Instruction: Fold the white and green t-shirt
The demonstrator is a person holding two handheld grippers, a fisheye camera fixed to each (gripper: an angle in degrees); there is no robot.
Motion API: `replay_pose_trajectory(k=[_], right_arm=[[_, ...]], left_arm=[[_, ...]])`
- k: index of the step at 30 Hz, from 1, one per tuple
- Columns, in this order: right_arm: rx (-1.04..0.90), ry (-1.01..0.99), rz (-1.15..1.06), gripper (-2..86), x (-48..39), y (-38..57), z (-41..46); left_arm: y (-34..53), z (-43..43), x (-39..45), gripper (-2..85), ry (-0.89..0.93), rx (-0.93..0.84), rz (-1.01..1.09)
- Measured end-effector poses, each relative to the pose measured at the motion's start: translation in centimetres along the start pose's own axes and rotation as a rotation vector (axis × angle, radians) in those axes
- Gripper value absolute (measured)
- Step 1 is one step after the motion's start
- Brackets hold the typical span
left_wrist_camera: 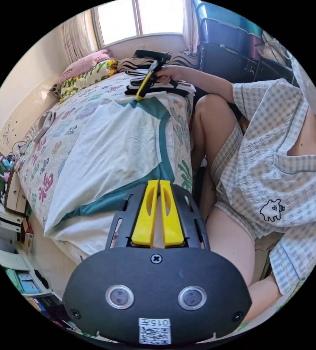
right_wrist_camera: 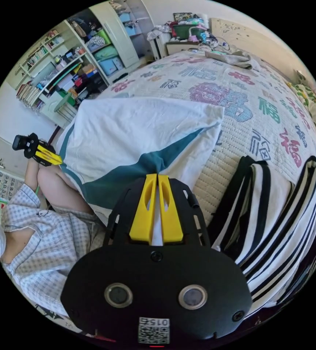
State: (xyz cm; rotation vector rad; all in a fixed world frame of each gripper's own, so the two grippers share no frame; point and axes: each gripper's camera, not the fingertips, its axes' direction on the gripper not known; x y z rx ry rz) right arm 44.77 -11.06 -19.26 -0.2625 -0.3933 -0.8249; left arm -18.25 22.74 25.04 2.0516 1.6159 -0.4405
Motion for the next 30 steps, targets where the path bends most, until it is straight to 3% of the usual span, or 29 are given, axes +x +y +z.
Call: replay_pose_trajectory(k=[4, 9, 11, 16, 22, 30], right_arm=[[-0.056, -0.007, -0.004, 5.2, 0.6, -0.3, 0.0], [0.162, 0.007, 0.14, 7.5, 3.6, 0.3, -3.5], [0.298, -0.046, 0.232, 8.1, 5.7, 0.0, -4.2], [0.373, -0.145, 0.406, 8.8, 9.8, -1.9, -2.7], [0.376, -0.215, 0.494, 6.2, 12.0, -4.5, -0.4], [0.397, -0.146, 0.482, 0.7, 11.9, -5.6, -0.8]], left_arm=[[-0.5, 2.0, 0.0, -0.5, 0.01, -0.064, -0.001], [-0.7, 1.0, 0.9, -0.6, 0.075, -0.059, 0.044], [-1.2, 0.3, 1.5, -0.1, 0.053, -0.017, 0.078], [-5.2, 0.4, 1.9, 4.4, 0.006, 0.146, 0.058], [-13.2, 7.8, 4.0, 6.7, -0.105, 0.09, 0.076], [-17.3, 13.3, 2.4, 3.7, -0.022, 0.044, 0.059]])
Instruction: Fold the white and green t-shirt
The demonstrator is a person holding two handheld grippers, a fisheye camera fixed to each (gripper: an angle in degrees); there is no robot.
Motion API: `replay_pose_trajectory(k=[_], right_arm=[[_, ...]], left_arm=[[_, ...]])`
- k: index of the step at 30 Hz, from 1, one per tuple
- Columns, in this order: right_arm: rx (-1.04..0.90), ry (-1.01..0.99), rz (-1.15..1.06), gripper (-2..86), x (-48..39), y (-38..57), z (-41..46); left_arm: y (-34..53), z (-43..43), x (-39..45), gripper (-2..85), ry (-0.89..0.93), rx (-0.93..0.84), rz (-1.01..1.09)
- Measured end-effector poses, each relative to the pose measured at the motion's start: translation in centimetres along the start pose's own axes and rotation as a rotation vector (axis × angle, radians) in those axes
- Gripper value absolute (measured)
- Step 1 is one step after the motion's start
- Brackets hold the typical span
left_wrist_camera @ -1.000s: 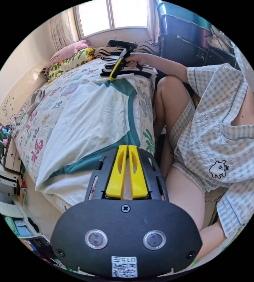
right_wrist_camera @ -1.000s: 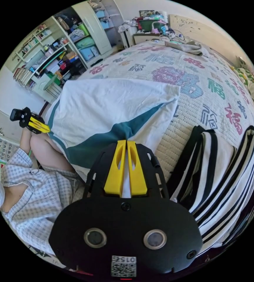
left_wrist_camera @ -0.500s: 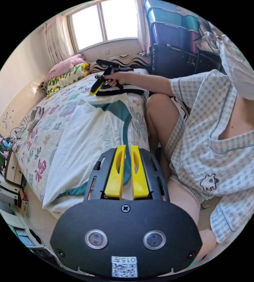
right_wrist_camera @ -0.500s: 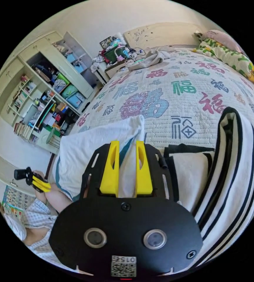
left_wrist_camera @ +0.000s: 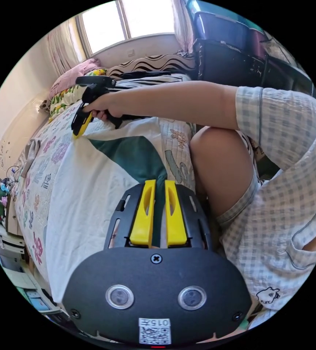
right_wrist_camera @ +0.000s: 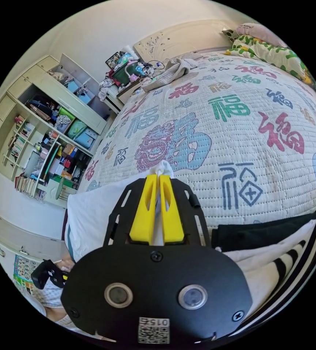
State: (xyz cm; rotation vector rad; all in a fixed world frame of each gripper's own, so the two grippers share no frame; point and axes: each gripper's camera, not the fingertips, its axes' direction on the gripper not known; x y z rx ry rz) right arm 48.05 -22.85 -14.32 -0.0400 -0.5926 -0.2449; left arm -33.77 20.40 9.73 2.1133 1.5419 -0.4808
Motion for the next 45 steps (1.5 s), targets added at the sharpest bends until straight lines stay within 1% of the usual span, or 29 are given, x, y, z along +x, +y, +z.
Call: replay_pose_trajectory(k=[2, 6, 9, 13, 17, 21, 24, 26, 28, 30, 33, 36, 38, 39, 43, 45], right_arm=[[0.021, -0.001, 0.012, 0.6, -0.1, -0.2, 0.1], [-0.022, 0.068, -0.019, 1.5, -0.5, 0.0, 1.7], [-0.008, 0.033, 0.002, 3.9, -0.2, 0.7, 1.4], [-0.012, 0.039, 0.005, 6.8, -1.0, 2.4, -0.5], [0.02, 0.052, -0.075, 9.1, -3.1, 5.6, -4.4], [0.037, 0.044, -0.132, 9.3, -4.8, 10.2, -7.8], [0.0, 0.103, -0.192, 9.3, -5.9, 15.2, -9.2], [-0.027, 0.18, -0.204, 9.4, -6.1, 18.7, -9.4], [-0.025, 0.208, -0.204, 9.7, -6.1, 20.6, -9.2], [-0.07, 0.215, -0.226, 10.6, -6.2, 21.9, -8.3], [-0.128, 0.211, -0.272, 13.1, -6.7, 23.1, -7.2], [-0.199, 0.166, -0.328, 12.0, -7.4, 24.1, -6.0], [-0.228, 0.181, -0.358, 8.7, -7.9, 24.9, -5.0], [-0.231, 0.188, -0.362, 8.4, -8.1, 25.1, -4.7], [-0.221, 0.195, -0.409, 5.1, -8.9, 26.5, -4.2], [-0.211, 0.17, -0.413, 3.9, -9.1, 27.1, -4.3]], left_arm=[[-0.2, 0.1, -0.6, 2.7, 0.07, 0.015, -0.001], [0.0, 1.1, -0.5, 2.2, 0.056, 0.014, 0.008], [0.0, 1.5, -1.1, 2.4, 0.079, 0.019, -0.013], [0.2, 1.6, -1.8, 4.2, 0.105, 0.04, -0.035], [1.4, 0.6, -2.7, 4.5, 0.157, 0.089, -0.076], [2.8, -0.6, -3.9, 3.8, 0.208, 0.131, -0.095], [3.7, -2.1, -5.4, 3.9, 0.168, 0.175, -0.131], [3.6, -3.0, -7.0, 4.1, 0.094, 0.171, -0.155], [3.0, -3.4, -8.6, 4.4, 0.061, 0.173, -0.211], [2.1, -3.6, -10.4, 4.7, 0.055, 0.186, -0.268], [-0.7, -3.2, -13.6, 5.1, -0.004, 0.172, -0.333], [-4.8, -2.0, -17.1, 5.7, -0.051, 0.164, -0.375], [-8.1, -0.4, -20.3, 6.9, -0.059, 0.169, -0.441], [-8.9, 0.1, -21.1, 7.4, -0.057, 0.166, -0.455], [-13.3, 5.1, -26.4, 8.8, -0.109, 0.07, -0.546], [-14.1, 7.4, -28.5, 8.7, -0.092, 0.019, -0.588]])
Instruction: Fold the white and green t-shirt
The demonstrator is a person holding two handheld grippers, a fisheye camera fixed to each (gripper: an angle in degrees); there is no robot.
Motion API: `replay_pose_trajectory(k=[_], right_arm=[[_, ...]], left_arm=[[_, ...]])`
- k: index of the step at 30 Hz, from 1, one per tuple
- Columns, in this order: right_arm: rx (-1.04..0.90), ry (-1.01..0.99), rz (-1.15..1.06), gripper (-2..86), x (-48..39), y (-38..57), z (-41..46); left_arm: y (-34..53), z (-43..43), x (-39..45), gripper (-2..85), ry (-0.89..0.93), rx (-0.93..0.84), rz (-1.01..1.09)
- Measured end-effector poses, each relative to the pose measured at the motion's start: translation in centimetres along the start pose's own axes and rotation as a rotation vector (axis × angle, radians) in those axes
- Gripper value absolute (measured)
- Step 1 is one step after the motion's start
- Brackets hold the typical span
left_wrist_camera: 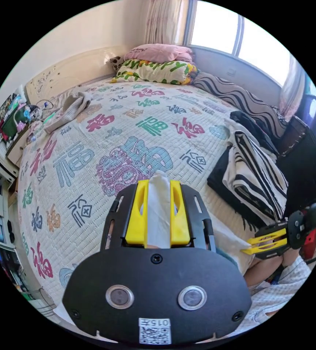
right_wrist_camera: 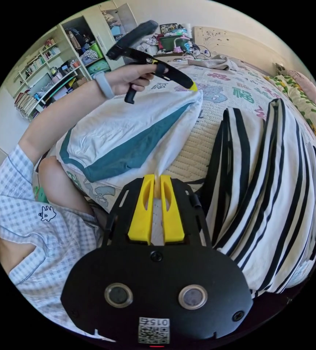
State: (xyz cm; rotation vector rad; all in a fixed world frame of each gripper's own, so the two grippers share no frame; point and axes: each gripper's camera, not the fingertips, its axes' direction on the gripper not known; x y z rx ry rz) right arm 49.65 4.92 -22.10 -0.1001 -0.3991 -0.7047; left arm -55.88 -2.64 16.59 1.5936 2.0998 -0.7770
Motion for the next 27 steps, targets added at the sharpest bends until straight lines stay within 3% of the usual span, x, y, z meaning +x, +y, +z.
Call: replay_pose_trajectory(k=[5, 12, 15, 21, 27], right_arm=[[-0.001, -0.053, -0.02, 1.9, -0.5, 1.1, 0.3], [0.058, -0.135, 0.009, 0.4, -1.1, 3.2, -0.3], [0.107, -0.105, 0.03, 0.3, -1.7, 4.6, -1.5], [0.324, 0.061, 0.142, 0.2, -3.1, 9.1, -6.5], [0.446, -0.077, -0.081, 0.2, -10.3, 9.5, -8.0]], left_arm=[[-1.3, 4.8, -3.0, 6.8, 0.087, -0.107, -0.127], [-1.8, 3.5, -4.3, 1.1, 0.062, -0.157, -0.037], [-1.8, 1.5, -4.0, 0.5, 0.067, -0.095, -0.008], [-2.6, -7.0, -4.3, 0.2, 0.311, 0.231, -0.001], [2.5, -15.4, -9.9, 0.1, 0.499, 0.445, 0.001]])
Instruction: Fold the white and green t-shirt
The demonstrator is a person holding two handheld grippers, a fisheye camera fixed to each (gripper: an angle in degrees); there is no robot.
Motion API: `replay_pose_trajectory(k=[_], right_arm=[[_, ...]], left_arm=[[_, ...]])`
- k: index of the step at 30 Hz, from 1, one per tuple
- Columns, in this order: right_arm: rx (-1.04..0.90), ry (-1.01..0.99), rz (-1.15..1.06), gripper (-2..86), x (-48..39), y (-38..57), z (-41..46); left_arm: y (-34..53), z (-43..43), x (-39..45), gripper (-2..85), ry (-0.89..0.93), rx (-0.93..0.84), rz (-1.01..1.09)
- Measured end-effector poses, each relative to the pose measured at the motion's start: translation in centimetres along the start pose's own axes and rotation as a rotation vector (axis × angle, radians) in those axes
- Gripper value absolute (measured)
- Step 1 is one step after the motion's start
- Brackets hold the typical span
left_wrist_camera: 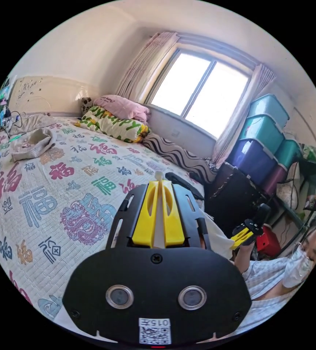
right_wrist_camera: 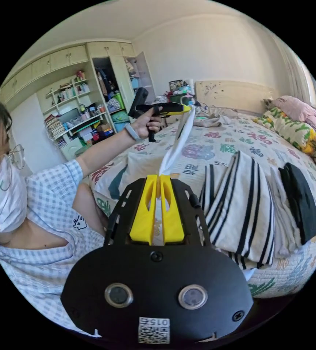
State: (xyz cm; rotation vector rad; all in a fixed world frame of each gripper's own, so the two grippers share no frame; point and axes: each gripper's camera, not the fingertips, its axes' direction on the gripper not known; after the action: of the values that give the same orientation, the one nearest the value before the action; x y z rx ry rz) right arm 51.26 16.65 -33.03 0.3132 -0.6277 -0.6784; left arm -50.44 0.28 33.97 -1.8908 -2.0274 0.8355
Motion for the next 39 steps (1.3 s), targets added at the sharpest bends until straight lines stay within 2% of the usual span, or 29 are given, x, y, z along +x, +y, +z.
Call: replay_pose_trajectory(k=[8, 14, 20, 25, 27, 29, 31, 33, 37, 39], right_arm=[[-0.213, -0.271, -0.298, 0.2, -13.0, -3.7, 12.8], [-0.425, -0.392, -0.332, 0.2, -19.4, -4.5, 23.4], [-0.466, -0.342, -0.352, 0.2, -23.1, -4.2, 28.8], [-0.464, -0.345, -0.334, 0.2, -24.2, -4.4, 30.8], [-0.469, -0.344, -0.334, 0.2, -24.6, -4.3, 31.5], [-0.477, -0.33, -0.349, 0.3, -25.4, -4.3, 32.5], [-0.481, -0.317, -0.362, 0.3, -25.9, -4.2, 33.1], [-0.482, -0.305, -0.373, 0.3, -26.5, -4.2, 33.6], [-0.47, -0.282, -0.411, 0.3, -27.9, -4.1, 34.1], [-0.464, -0.287, -0.432, 0.4, -28.5, -4.2, 34.1]], left_arm=[[12.9, -22.1, -10.5, -0.5, 0.16, 0.188, -0.225], [22.8, -30.4, -17.9, -0.6, 0.172, 0.245, -0.431], [26.7, -32.9, -22.1, -0.5, 0.064, 0.112, -0.635], [28.3, -35.8, -22.2, 0.1, -0.031, 0.168, -0.729], [28.1, -36.7, -21.3, 2.0, -0.072, 0.166, -0.705], [27.3, -36.2, -20.2, 10.3, -0.083, 0.122, -0.673], [26.4, -34.8, -19.6, 12.6, -0.061, 0.064, -0.656], [25.6, -33.5, -18.9, 11.8, -0.06, 0.022, -0.627], [24.6, -32.6, -18.2, 1.8, -0.19, -0.006, -0.651], [24.5, -32.7, -18.1, 0.6, -0.177, -0.009, -0.639]])
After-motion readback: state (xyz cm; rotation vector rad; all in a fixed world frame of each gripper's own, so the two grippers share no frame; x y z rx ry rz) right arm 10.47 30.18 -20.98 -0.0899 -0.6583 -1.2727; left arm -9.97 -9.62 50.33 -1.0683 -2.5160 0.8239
